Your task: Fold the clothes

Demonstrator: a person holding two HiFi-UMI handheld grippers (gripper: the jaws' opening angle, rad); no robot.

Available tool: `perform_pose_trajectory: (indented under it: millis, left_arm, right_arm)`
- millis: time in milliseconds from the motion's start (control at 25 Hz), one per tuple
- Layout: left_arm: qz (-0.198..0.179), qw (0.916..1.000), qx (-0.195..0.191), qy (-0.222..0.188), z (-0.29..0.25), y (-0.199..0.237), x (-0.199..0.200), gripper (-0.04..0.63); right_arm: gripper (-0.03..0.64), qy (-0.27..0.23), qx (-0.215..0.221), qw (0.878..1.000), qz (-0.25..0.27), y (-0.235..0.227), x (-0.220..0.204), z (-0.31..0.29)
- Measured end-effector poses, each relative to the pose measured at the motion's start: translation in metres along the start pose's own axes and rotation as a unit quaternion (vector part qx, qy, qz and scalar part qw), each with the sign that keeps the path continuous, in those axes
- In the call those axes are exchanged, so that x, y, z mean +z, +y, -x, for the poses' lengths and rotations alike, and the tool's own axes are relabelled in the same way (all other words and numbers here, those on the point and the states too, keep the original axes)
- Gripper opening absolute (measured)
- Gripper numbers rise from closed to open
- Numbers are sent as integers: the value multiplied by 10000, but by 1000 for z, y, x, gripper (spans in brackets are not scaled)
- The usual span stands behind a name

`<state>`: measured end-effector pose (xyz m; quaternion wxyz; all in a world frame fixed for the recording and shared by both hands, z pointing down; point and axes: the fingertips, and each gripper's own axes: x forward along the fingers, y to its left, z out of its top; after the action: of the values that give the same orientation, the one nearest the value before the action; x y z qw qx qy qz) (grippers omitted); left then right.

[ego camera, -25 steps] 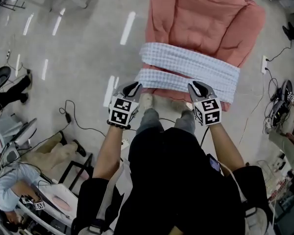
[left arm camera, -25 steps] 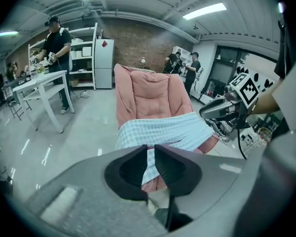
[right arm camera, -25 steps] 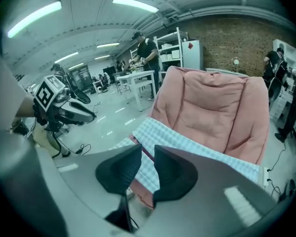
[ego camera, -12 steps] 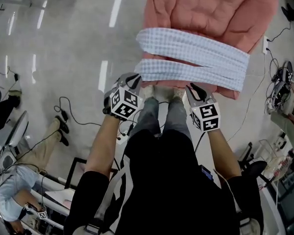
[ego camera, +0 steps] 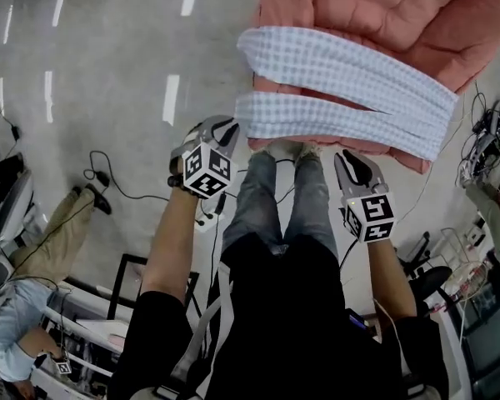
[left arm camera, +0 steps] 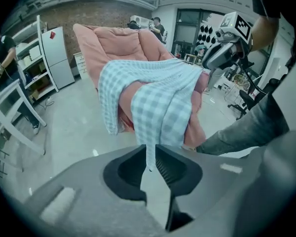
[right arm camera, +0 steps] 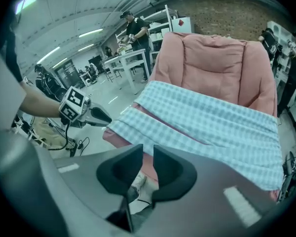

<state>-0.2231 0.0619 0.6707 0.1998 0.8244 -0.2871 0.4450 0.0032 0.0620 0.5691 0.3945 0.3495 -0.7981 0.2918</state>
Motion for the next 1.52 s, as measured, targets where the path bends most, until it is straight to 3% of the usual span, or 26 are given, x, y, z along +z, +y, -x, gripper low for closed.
perform_pose_trajectory:
  millis: [200, 800, 960, 1080, 1320, 1520]
  left_arm:
    - [59, 9998, -53, -191, -26, 2, -28, 71]
    - [-133, 9983, -163, -535, -78, -2, -40, 117]
    - [-64, 9979, -227, -606, -84, 5, -37, 89]
    - [3, 9972, -217, -709, -76, 10, -32, 12]
    - [85, 9968, -96, -783, -28, 18, -28, 11]
    - [391, 9957, 138, -825, 25, 47, -27, 9]
  right_arm:
    - [72, -122, 203, 9997, -69, 18, 8, -31]
    - [69, 10, 199, 9995, -254, 17, -12, -33]
    - [69, 33, 185, 9995, -271, 13, -13, -35]
    - [67, 9, 165, 9996, -214, 9, -10, -39]
    - [67, -50, -40, 10000, 37, 2, -5, -40]
    - [69, 10, -557, 9949, 840, -17, -6, -44]
